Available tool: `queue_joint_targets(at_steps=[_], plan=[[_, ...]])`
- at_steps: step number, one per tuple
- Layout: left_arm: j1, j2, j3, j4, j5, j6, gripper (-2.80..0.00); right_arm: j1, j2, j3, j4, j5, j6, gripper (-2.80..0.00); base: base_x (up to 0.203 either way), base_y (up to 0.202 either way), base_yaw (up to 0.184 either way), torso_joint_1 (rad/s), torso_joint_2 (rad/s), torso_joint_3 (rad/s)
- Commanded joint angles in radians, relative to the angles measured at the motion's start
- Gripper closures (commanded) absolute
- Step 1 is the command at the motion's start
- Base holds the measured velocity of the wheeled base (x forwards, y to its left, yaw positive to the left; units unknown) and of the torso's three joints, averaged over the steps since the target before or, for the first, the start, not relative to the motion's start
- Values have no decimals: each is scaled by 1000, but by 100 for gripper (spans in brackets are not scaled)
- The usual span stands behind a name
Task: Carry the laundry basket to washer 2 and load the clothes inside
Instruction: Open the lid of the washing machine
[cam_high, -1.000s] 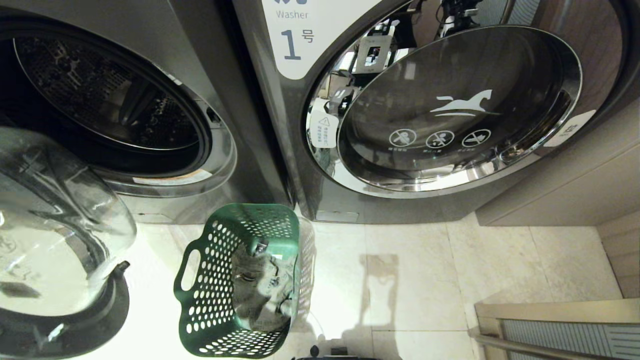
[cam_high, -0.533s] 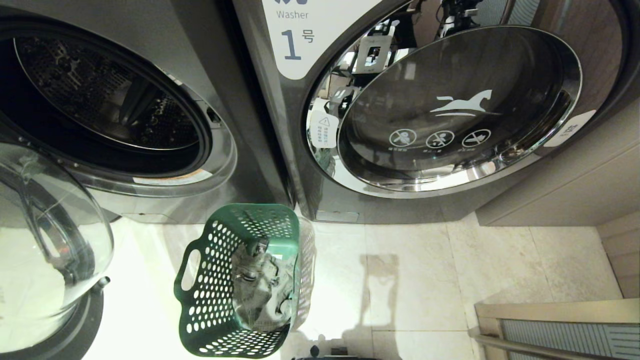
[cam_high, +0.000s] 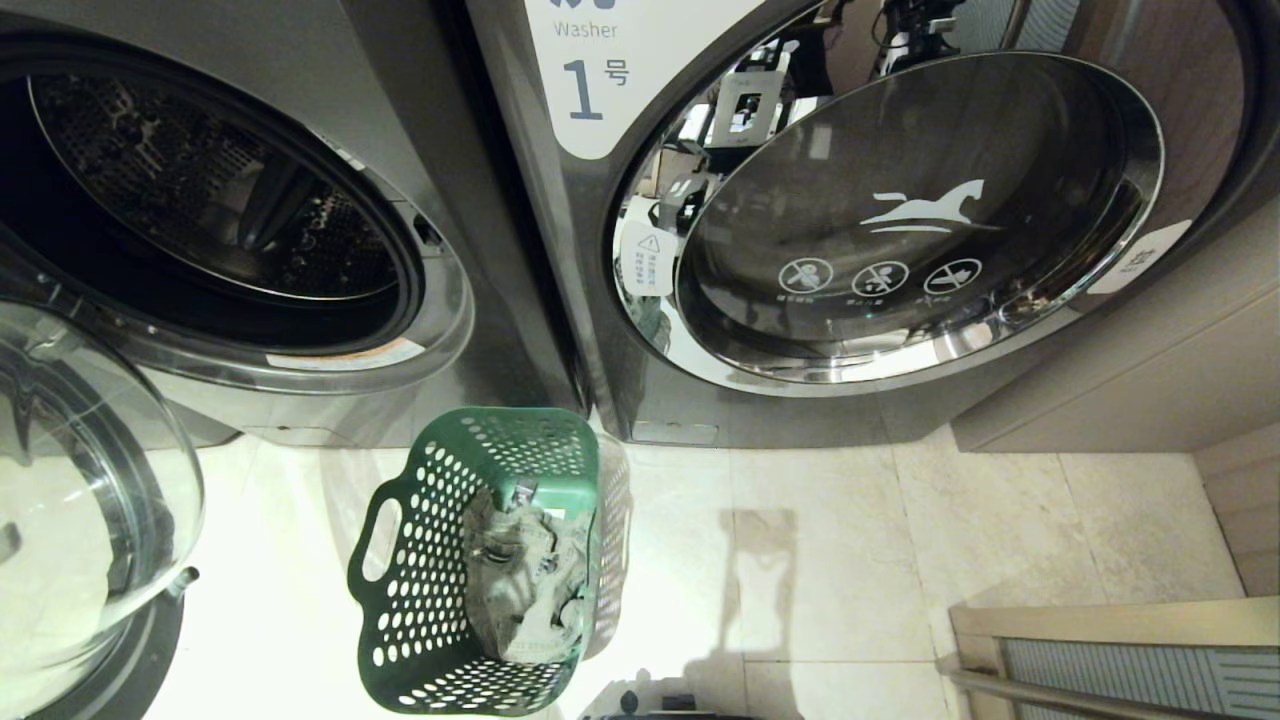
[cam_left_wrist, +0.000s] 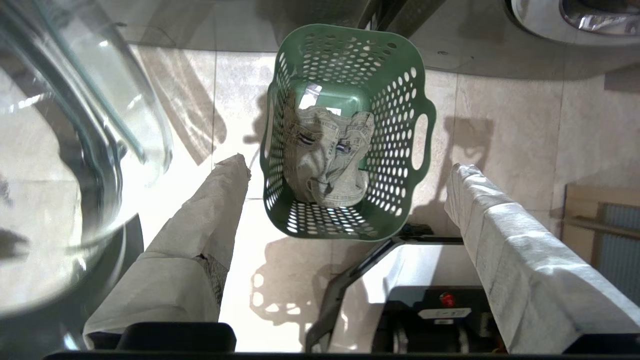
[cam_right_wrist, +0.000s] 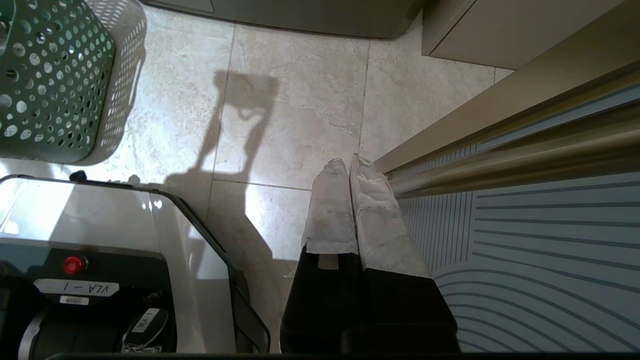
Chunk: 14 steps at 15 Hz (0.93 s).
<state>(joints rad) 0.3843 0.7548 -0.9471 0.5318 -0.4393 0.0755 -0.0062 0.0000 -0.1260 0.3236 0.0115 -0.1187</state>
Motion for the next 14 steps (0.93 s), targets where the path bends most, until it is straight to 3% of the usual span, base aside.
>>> queue_joint_targets(at_steps=[1,3,4,6,8,14], plan=[[-138,79,20,-104,94,-2,-280,0,2,0,2,1,-1,0,0,0,0,0,0,0],[-282,122,94,-335,229,-3,-280,0,2,0,2,1,-1,0,0,0,0,0,0,0],[-343,139,137,-426,301,-3,0,0,2,0,2,1,-1,0,0,0,0,0,0,0],[-425,148,248,-535,393,-4,0,0,2,1,2,1,-1,0,0,0,0,0,0,0],[-477,107,340,-557,426,-4,0,0,2,0,2,1,-1,0,0,0,0,0,0,0],[-496,-125,550,-532,429,-3,0,0,2,0,2,1,-1,0,0,0,0,0,0,0]])
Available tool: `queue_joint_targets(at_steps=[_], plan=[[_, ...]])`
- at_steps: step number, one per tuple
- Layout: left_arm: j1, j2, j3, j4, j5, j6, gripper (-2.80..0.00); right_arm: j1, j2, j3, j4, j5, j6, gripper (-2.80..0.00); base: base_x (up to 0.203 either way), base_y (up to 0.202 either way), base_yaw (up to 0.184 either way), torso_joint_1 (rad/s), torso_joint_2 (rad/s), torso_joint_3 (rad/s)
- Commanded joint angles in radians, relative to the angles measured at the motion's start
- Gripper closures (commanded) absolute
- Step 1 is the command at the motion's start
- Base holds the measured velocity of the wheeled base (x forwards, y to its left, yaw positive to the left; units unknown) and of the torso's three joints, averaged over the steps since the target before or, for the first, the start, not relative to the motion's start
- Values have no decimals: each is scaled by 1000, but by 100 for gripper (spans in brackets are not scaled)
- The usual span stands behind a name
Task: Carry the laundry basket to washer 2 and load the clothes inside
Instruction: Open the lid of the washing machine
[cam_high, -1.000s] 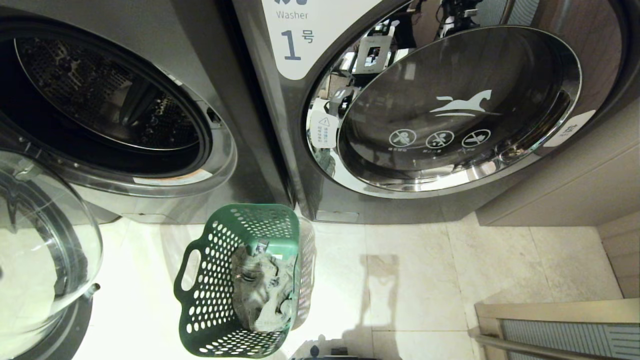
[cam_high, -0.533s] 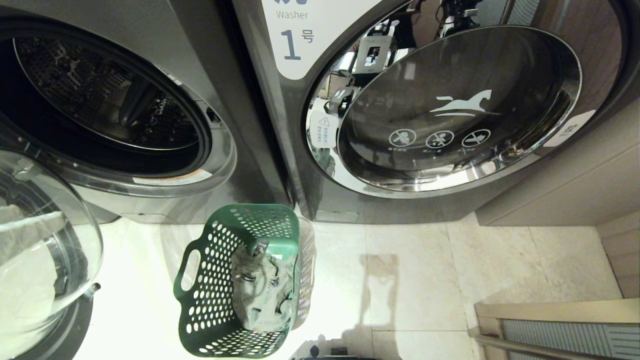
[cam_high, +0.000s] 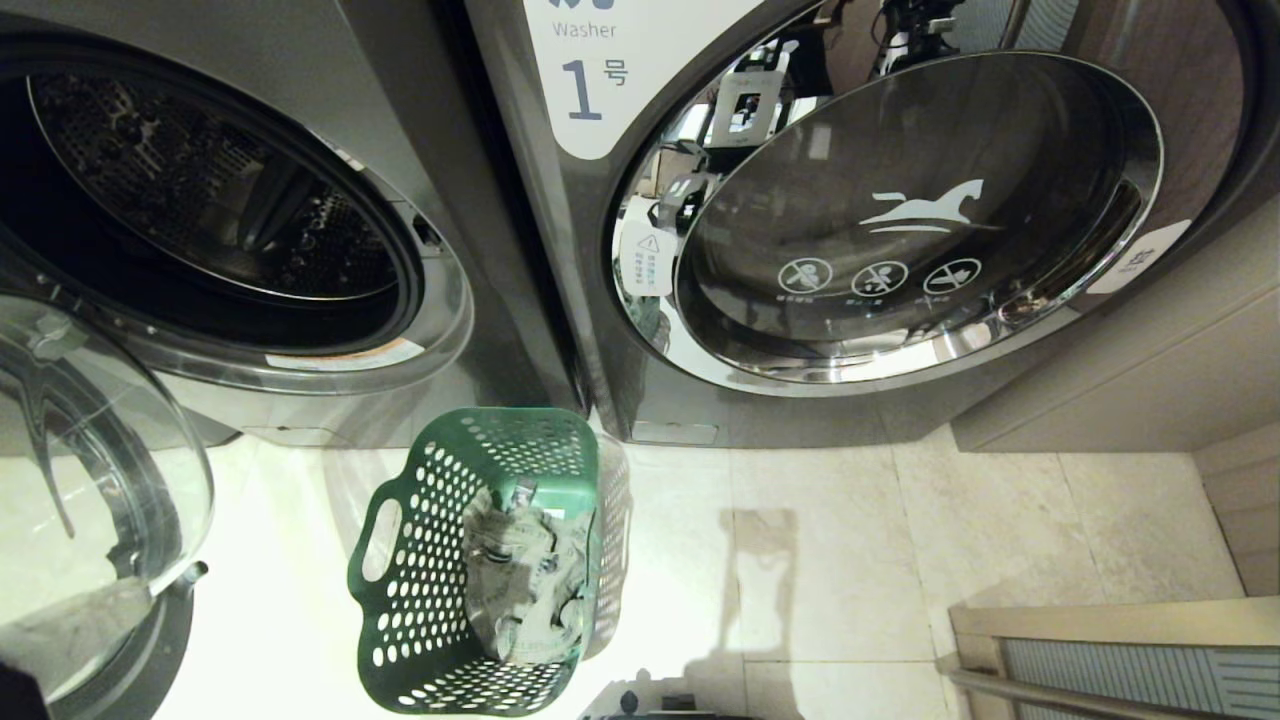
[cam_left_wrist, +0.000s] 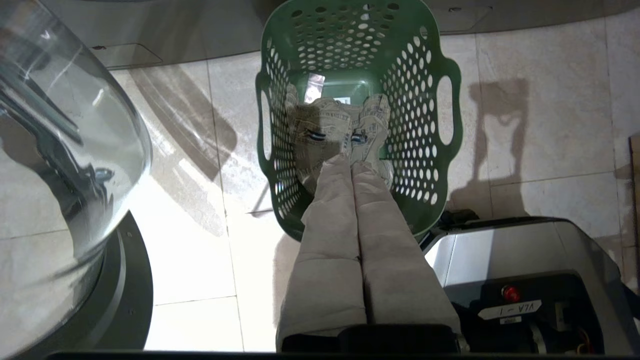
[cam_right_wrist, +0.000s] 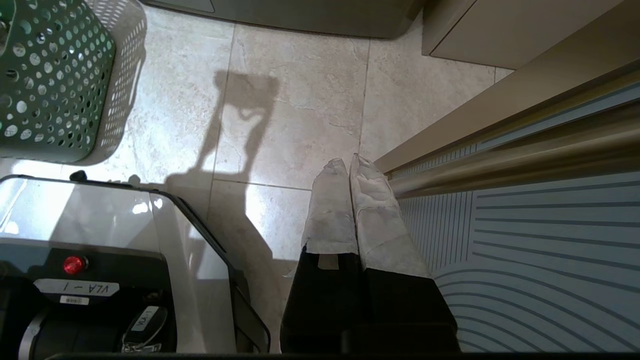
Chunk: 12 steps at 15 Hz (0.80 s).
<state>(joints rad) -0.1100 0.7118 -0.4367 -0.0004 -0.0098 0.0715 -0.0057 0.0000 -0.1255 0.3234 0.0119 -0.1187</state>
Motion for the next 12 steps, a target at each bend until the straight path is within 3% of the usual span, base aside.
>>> queue_joint_targets(at_steps=[1,6,9,12], plan=[[0,-121,65,-1,9,5,0,0,2,0,2,0,-1,0,0,0,0,0,0,0],[4,-65,-20,-6,278,64,0,0,2,0,2,0,-1,0,0,0,0,0,0,0],[19,102,-105,-7,382,55,0,0,2,0,2,0,-1,0,0,0,0,0,0,0],[108,258,-203,-7,432,47,0,0,2,0,2,0,-1,0,0,0,0,0,0,0]])
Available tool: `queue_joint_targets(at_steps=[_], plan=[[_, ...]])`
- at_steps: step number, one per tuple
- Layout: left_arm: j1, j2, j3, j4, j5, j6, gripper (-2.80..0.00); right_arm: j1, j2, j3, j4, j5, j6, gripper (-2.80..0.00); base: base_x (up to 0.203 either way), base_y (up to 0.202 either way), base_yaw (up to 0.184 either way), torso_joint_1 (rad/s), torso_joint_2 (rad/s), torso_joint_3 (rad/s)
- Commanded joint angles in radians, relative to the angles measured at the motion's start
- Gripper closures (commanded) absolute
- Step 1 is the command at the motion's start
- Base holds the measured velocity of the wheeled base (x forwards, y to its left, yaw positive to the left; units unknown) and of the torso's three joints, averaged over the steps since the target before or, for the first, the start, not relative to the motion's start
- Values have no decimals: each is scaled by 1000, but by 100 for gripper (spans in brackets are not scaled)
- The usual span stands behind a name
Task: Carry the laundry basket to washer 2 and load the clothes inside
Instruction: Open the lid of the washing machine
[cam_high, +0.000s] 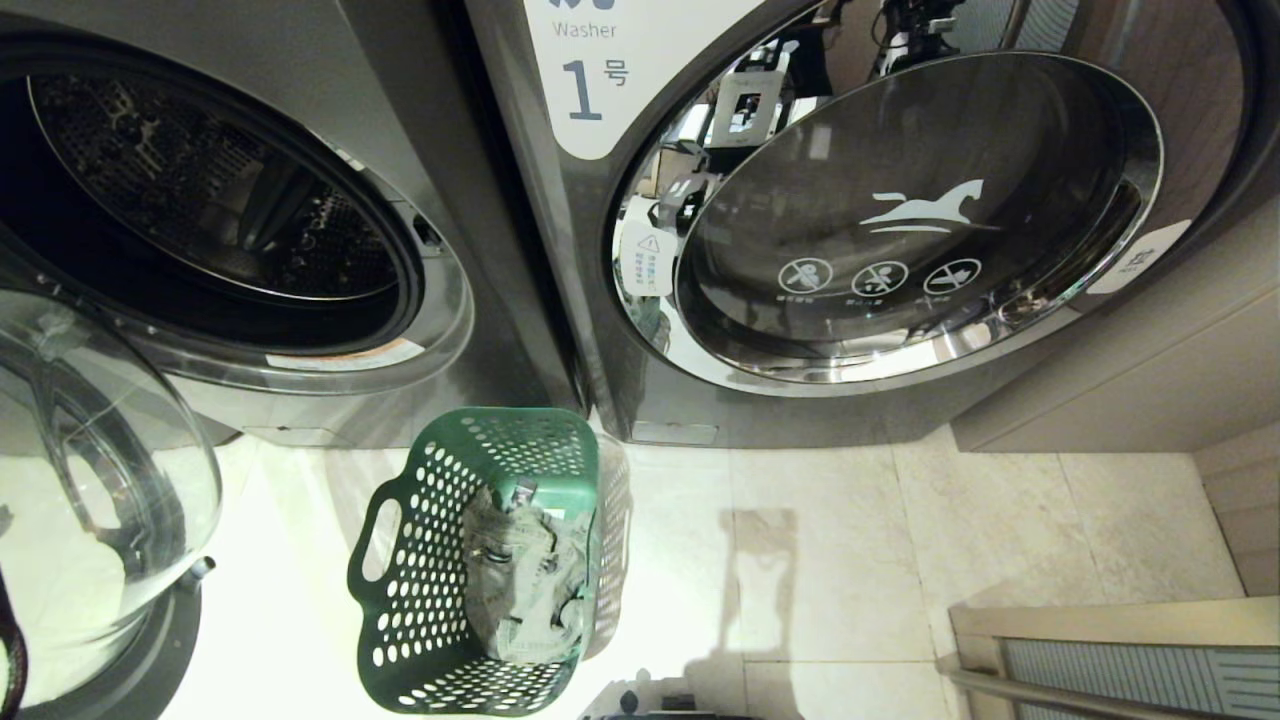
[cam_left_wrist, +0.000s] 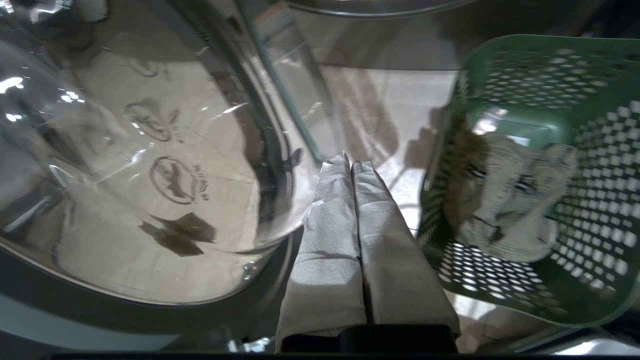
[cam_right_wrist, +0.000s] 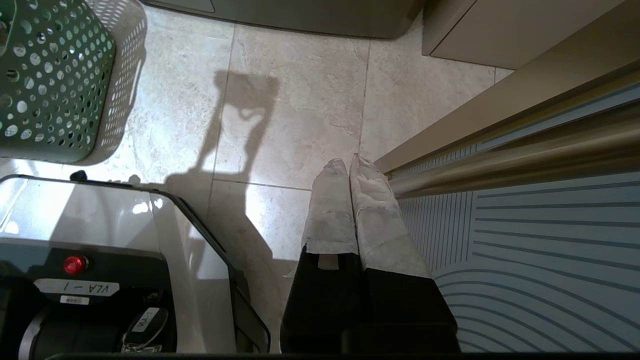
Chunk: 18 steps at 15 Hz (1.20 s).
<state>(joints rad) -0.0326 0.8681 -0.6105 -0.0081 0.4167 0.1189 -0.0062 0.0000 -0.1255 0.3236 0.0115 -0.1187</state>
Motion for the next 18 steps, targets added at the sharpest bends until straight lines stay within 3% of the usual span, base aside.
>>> queue_joint_targets(at_steps=[1,3,5,8,13,18], plan=[[86,128,-46,0,11,-3,0,0,2,0,2,1,-1,0,0,0,0,0,0,0],[212,192,-90,-1,-1,-8,0,0,2,0,2,1,-1,0,0,0,0,0,0,0],[335,242,-147,0,-69,-12,0,0,2,0,2,1,-1,0,0,0,0,0,0,0],[454,266,-195,0,-125,-9,0,0,2,0,2,1,-1,0,0,0,0,0,0,0],[476,255,-206,-1,-139,-5,0,0,2,0,2,1,-1,0,0,0,0,0,0,0],[580,241,-204,-19,-140,-5,0,0,2,0,2,1,-1,0,0,0,0,0,0,0]])
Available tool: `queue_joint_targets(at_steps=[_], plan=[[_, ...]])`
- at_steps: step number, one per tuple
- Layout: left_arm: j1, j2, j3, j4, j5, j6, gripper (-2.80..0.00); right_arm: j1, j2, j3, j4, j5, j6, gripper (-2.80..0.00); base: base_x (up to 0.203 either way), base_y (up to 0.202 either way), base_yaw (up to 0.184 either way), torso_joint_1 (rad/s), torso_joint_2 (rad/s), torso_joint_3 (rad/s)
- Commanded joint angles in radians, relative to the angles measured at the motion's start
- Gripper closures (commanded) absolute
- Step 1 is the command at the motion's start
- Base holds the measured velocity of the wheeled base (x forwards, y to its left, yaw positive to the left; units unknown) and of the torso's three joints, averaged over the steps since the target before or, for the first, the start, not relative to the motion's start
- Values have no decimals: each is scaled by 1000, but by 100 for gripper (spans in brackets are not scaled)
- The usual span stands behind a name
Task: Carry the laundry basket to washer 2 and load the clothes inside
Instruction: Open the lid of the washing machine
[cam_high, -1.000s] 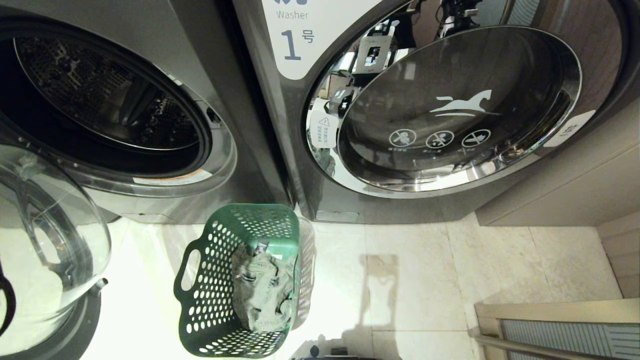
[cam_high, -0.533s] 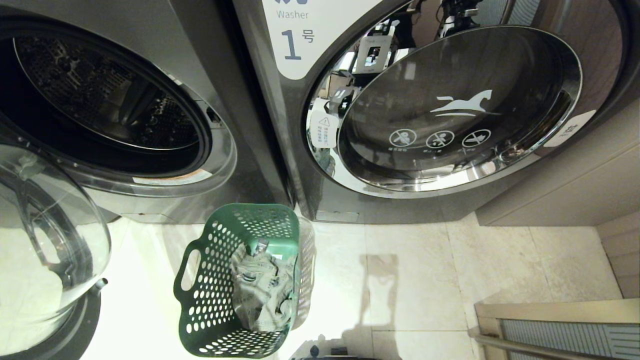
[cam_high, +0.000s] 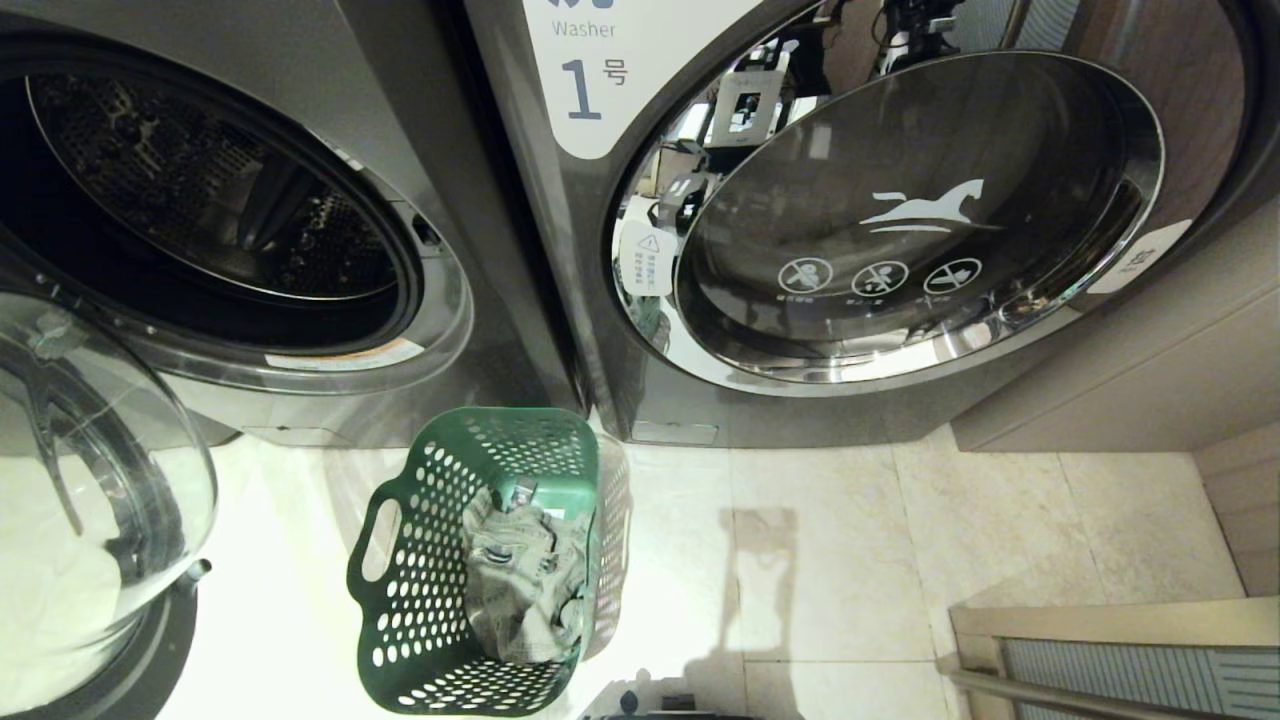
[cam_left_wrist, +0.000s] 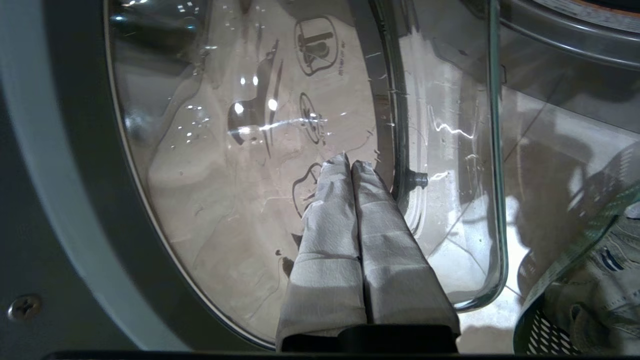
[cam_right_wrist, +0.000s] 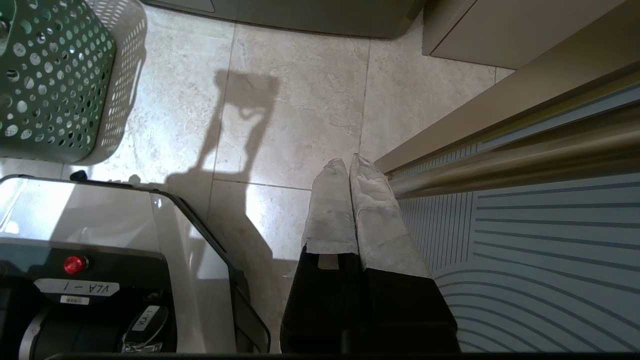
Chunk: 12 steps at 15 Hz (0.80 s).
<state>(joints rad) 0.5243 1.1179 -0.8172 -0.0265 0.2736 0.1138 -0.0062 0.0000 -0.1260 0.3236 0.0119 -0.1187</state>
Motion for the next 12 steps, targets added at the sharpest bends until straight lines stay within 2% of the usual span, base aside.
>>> queue_joint_targets(at_steps=[1,5,8,12], plan=[[41,-15,7,0,0,-1,0,0,2,0,2,0,-1,0,0,0,0,0,0,0],[76,-20,9,1,-1,-5,0,0,2,0,2,0,-1,0,0,0,0,0,0,0],[146,-10,3,-1,-5,-5,0,0,2,0,2,0,-1,0,0,0,0,0,0,0],[300,9,-9,-1,-124,6,0,0,2,0,2,0,-1,0,0,0,0,0,0,0]])
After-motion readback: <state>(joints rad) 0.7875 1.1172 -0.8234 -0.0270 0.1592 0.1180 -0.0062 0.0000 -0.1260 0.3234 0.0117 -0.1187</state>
